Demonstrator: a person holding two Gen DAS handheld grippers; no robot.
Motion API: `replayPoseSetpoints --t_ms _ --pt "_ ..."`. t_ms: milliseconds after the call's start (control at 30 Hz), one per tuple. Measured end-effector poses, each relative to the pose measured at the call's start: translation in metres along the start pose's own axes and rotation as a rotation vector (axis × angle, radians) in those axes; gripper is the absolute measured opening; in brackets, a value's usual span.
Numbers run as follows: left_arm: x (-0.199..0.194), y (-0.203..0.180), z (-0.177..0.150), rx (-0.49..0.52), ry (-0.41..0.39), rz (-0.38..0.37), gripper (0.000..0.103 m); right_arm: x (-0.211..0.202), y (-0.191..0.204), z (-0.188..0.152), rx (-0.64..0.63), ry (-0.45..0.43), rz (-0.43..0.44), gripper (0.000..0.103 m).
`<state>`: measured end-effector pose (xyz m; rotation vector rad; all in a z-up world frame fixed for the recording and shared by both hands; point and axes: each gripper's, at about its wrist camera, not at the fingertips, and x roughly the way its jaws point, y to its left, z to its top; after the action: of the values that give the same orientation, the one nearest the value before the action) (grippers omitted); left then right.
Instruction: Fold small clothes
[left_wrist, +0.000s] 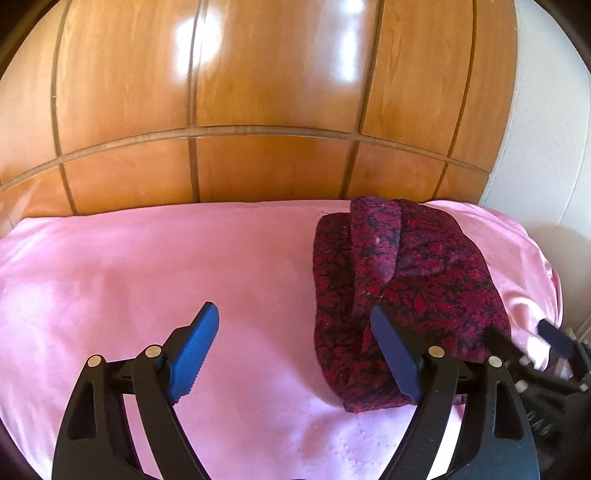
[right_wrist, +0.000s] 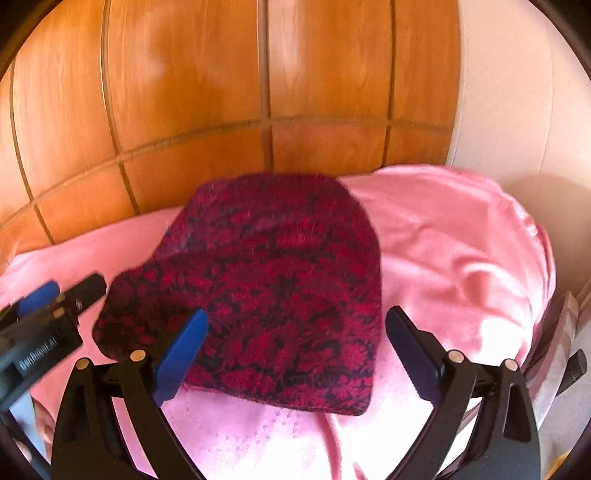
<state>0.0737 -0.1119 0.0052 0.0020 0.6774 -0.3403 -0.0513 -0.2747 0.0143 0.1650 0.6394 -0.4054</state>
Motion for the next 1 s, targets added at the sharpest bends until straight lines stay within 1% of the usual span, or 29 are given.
replayPoseSetpoints --t_ms 67,133,300,333,467,600,700,1000 --pt "-0.004 0.003 -0.002 0.001 -0.005 0.013 0.090 -0.009 0.002 0.002 0.006 -0.022 -0.015 0.100" --pt "-0.009 0.005 -0.004 0.002 -0.020 0.026 0.090 -0.019 0.004 0.003 0.013 -0.044 -0.034 0.100" --pt "-0.019 0.011 -0.012 0.001 -0.027 0.045 0.092 -0.029 0.010 -0.002 0.035 -0.059 -0.066 0.100" --pt "-0.021 0.012 -0.013 -0.002 -0.029 0.049 0.095 -0.030 0.010 -0.004 0.043 -0.064 -0.071 0.100" --pt "-0.032 0.018 -0.018 -0.016 -0.041 0.044 0.099 -0.035 0.013 -0.011 0.036 -0.092 -0.114 0.101" --pt "-0.038 0.022 -0.023 -0.014 -0.044 0.052 0.099 -0.037 0.013 -0.013 0.041 -0.087 -0.148 0.101" --pt "-0.039 0.025 -0.025 -0.016 -0.035 0.050 0.099 -0.037 0.014 -0.015 0.040 -0.071 -0.138 0.101" --pt "-0.042 0.024 -0.030 -0.007 -0.041 0.061 0.099 -0.038 0.020 -0.020 0.024 -0.072 -0.116 0.101"
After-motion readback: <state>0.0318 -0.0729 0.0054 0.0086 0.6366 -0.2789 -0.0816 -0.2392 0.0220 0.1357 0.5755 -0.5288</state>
